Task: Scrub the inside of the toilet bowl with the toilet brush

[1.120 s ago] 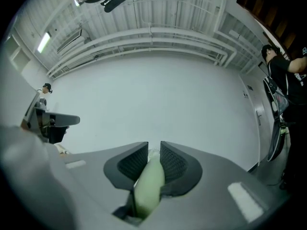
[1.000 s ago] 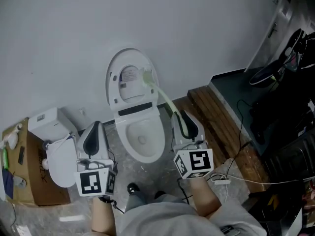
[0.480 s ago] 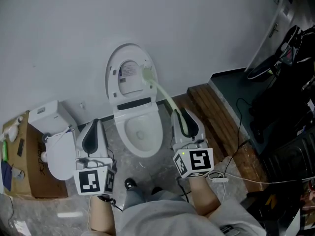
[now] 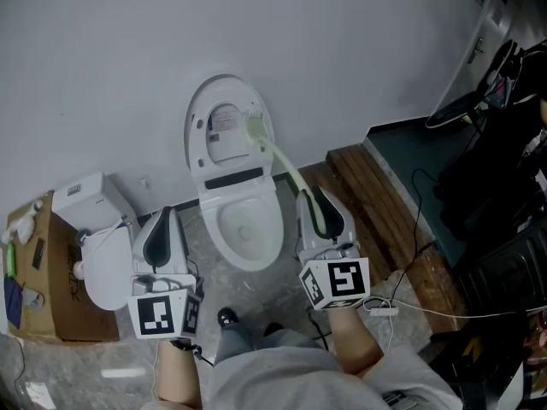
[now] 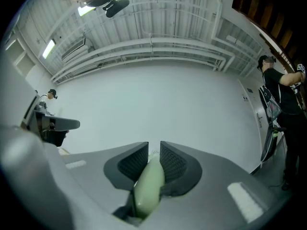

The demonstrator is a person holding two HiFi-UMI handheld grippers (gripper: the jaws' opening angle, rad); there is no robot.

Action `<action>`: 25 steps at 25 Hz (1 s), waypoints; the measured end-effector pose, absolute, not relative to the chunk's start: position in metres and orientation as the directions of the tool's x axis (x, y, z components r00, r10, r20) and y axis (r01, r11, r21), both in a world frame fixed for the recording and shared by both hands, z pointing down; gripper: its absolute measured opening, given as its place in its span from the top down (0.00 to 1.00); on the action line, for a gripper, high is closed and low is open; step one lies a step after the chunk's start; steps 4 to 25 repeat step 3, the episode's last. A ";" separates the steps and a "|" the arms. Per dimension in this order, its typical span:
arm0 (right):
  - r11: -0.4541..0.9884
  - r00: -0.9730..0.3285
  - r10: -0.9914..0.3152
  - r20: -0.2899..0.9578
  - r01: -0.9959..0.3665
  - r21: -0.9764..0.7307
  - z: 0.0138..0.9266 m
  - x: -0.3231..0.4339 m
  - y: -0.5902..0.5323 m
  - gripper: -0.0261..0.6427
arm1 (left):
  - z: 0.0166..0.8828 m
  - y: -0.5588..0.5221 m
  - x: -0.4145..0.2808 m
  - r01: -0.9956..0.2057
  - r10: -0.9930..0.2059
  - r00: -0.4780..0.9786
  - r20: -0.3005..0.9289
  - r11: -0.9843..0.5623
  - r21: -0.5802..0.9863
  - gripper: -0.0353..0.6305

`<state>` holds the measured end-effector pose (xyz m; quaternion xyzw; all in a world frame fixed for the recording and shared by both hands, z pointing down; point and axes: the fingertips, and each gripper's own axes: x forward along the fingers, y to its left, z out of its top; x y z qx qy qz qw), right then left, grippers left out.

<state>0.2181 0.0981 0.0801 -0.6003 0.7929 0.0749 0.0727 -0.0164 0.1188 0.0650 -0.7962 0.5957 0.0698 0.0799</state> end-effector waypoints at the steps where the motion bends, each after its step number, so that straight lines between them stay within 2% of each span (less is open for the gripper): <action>1: 0.268 -0.269 -0.941 -0.206 -0.963 0.033 0.080 0.218 0.099 0.85 | 0.065 0.119 -0.016 -0.960 -0.938 0.280 -0.206 -0.277 -0.044 0.94; 25: 0.268 -0.269 -0.940 -0.209 -0.963 0.035 0.079 0.219 0.100 0.85 | 0.066 0.121 -0.016 -0.960 -0.939 0.279 -0.202 -0.275 -0.044 0.94</action>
